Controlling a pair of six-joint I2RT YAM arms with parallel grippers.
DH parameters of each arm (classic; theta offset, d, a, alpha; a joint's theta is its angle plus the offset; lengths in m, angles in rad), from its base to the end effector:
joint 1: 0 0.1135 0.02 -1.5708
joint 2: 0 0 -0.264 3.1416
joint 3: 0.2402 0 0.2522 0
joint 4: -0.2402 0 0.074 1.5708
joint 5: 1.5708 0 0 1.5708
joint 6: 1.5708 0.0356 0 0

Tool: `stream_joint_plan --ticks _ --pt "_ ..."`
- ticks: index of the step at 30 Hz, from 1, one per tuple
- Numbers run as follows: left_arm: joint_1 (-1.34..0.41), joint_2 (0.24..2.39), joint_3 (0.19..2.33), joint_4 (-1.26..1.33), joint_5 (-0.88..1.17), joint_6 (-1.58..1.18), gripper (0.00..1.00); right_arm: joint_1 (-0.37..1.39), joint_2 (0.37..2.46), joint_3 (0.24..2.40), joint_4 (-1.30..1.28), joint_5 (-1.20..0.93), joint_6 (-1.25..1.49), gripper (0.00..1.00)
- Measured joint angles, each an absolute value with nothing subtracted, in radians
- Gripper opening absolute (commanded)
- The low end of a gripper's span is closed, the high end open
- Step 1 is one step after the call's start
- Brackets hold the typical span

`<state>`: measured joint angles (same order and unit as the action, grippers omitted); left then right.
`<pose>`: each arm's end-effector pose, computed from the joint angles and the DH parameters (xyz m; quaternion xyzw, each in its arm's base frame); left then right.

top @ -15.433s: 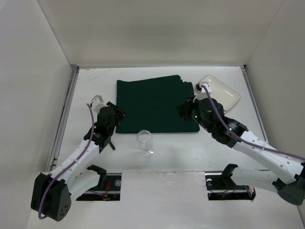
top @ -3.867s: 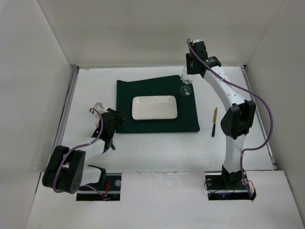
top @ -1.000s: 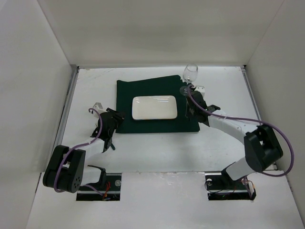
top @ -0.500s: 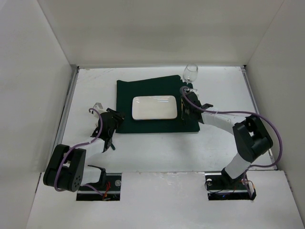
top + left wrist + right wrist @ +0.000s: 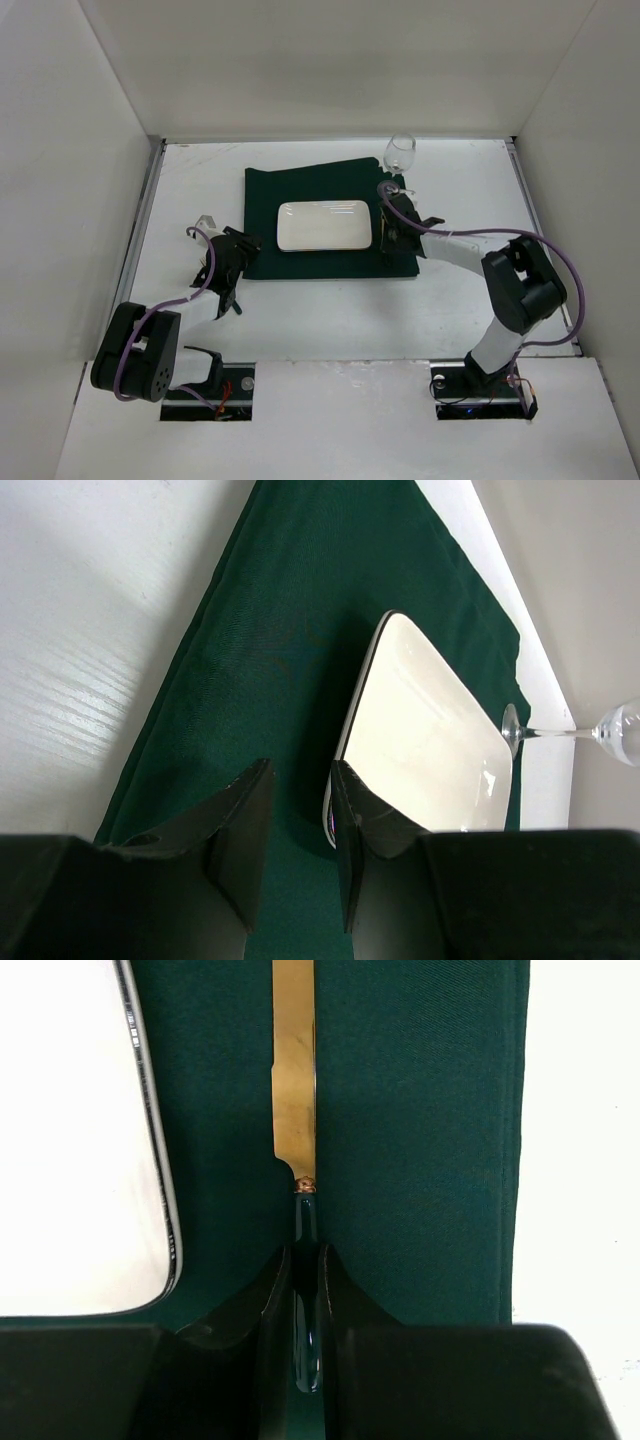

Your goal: Set the dinner table for one person

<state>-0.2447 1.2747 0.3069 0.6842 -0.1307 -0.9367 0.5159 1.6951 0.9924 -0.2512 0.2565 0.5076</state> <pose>0.2303 -0.0527 0.1677 -0.3076 0.7376 -0.2901 0.5264 0.3012 0.1604 0.1745 0.0349 0.9451 0.0412 0.3222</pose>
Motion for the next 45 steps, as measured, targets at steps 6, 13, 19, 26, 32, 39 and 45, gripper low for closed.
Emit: stream_joint_plan --ticks 6,13,19,26,32,39,45 --pt "-0.245 1.275 0.307 0.684 -0.13 -0.937 0.28 0.51 1.7 0.992 -0.251 0.257 0.52 0.15" --pt "-0.245 1.275 0.307 0.684 -0.131 -0.937 0.28 0.51 1.698 0.992 -0.252 0.258 0.525 0.43" --pt "-0.245 1.258 0.307 0.674 -0.132 -0.932 0.27 0.513 1.589 0.986 -0.258 0.282 0.513 0.54" --pt "-0.273 1.139 0.338 0.522 -0.256 -0.879 0.28 0.552 1.35 0.879 -0.149 0.356 0.521 0.11" --pt "-0.328 1.018 0.45 0.224 -0.376 -0.841 0.08 0.656 1.21 0.66 0.084 0.415 0.58 0.05" --pt "-0.305 0.891 0.483 -0.159 -0.457 -0.83 0.2 0.623 1.148 0.509 0.276 0.429 0.614 0.36" --pt "-0.281 0.882 0.483 -0.403 -0.47 -0.885 0.32 0.576 1.12 0.474 0.331 0.395 0.659 0.45"
